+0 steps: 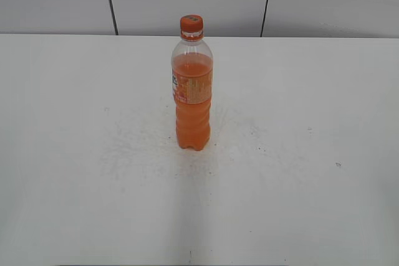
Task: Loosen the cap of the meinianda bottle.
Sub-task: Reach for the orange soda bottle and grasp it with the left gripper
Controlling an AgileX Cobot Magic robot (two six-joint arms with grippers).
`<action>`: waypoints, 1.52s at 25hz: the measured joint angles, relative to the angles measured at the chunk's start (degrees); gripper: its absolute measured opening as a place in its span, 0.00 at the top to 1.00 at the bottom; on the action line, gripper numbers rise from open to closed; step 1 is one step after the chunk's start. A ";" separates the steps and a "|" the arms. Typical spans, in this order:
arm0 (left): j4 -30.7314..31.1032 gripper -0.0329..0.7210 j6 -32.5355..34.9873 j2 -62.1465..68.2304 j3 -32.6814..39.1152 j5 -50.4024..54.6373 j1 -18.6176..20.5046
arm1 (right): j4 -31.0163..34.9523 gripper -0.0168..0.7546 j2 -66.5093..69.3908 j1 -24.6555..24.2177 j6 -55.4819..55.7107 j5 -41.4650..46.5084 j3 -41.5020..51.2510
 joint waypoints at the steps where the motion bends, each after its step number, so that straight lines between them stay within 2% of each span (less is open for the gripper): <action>1: 0.00 0.64 0.00 0.00 0.00 0.00 0.00 | 0.00 0.30 0.00 0.00 0.00 0.00 0.00; 5: 0.00 0.60 0.00 0.00 0.00 0.00 0.00 | 0.00 0.30 0.00 0.00 0.00 0.00 0.00; 12: 0.13 0.34 0.00 0.00 0.00 0.00 0.00 | 0.00 0.30 0.00 0.00 0.00 -0.07 0.00; 17: 1.74 0.31 0.00 0.00 -0.67 -2.51 0.00 | 0.00 0.30 0.00 0.00 0.00 -0.02 0.00; 23: 6.23 0.31 0.00 1.28 -0.88 -19.02 0.00 | 0.00 0.30 0.00 0.00 0.00 -0.02 0.00; 27: 8.78 0.31 0.00 5.91 -0.88 -25.76 0.00 | 0.00 0.30 0.00 0.00 0.00 -0.02 0.00; 33: 9.27 0.31 0.00 16.96 -0.83 -34.83 0.00 | 0.00 0.30 0.00 0.00 0.00 -0.02 0.00; 38: 6.40 0.33 0.00 26.38 -0.83 -43.62 0.00 | 0.00 0.30 0.00 0.00 0.00 -0.02 0.00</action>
